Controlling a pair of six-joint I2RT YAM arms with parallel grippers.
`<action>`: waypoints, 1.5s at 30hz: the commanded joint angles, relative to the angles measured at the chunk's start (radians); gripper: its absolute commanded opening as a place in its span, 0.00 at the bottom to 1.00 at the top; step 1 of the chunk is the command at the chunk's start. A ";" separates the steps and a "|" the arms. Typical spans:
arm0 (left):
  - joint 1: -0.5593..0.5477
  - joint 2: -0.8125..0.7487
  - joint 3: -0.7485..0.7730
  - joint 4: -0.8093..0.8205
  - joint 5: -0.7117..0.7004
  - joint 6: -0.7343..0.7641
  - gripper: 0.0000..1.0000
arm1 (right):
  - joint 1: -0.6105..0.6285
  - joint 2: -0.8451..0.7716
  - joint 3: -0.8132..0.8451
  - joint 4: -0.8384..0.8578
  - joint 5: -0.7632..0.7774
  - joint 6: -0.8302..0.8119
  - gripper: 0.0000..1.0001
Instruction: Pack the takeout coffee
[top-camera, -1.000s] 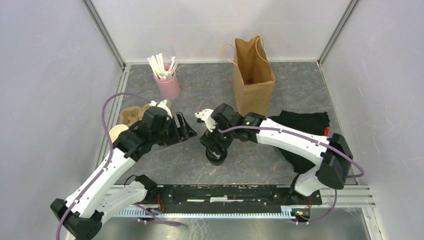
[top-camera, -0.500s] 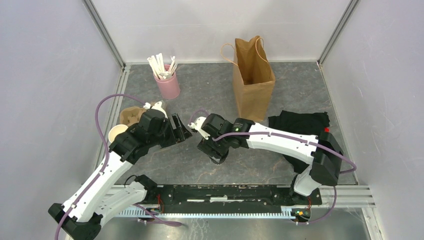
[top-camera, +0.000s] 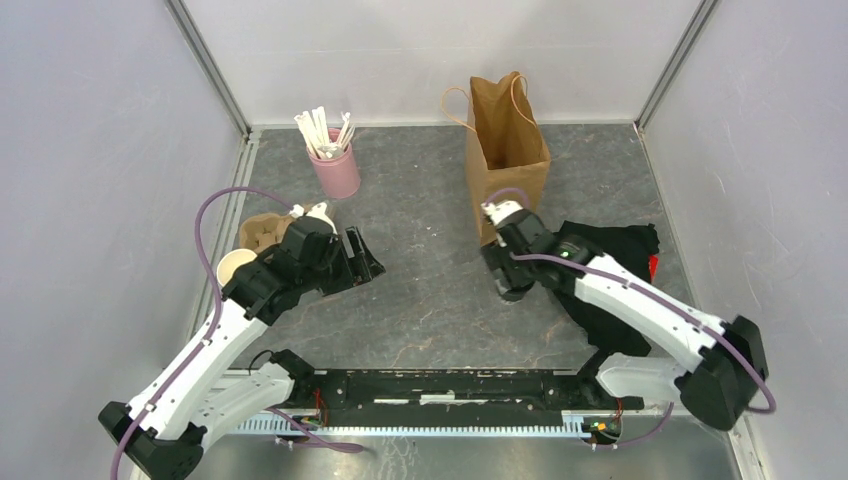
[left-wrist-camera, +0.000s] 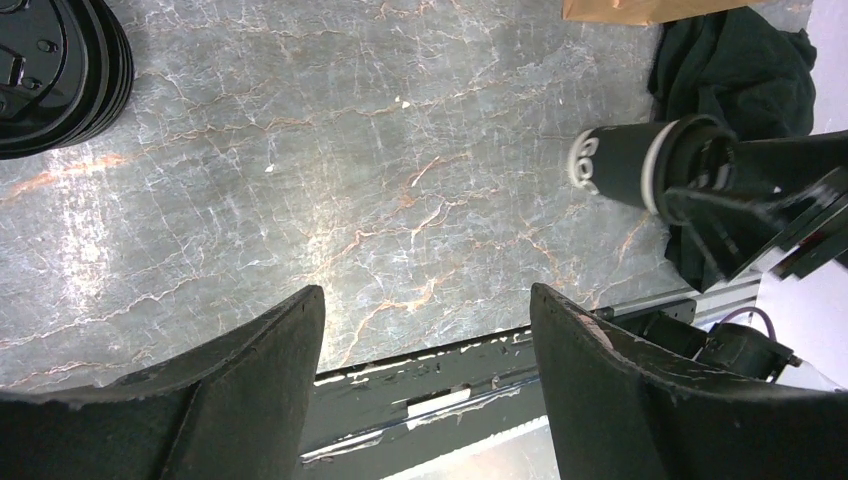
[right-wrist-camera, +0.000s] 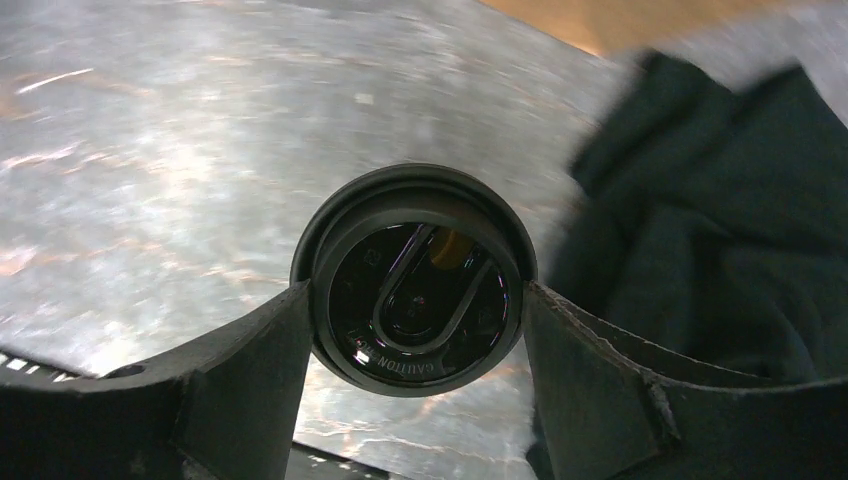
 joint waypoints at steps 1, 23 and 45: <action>-0.003 0.007 0.004 0.039 0.006 0.044 0.81 | -0.124 -0.087 -0.085 -0.057 0.054 -0.006 0.81; -0.002 0.041 0.018 0.059 0.050 0.055 0.82 | -0.168 -0.117 0.065 -0.146 0.009 -0.003 0.95; -0.003 0.234 -0.042 0.309 0.407 0.020 0.82 | -0.163 -0.137 -0.025 -0.045 -0.272 -0.038 0.91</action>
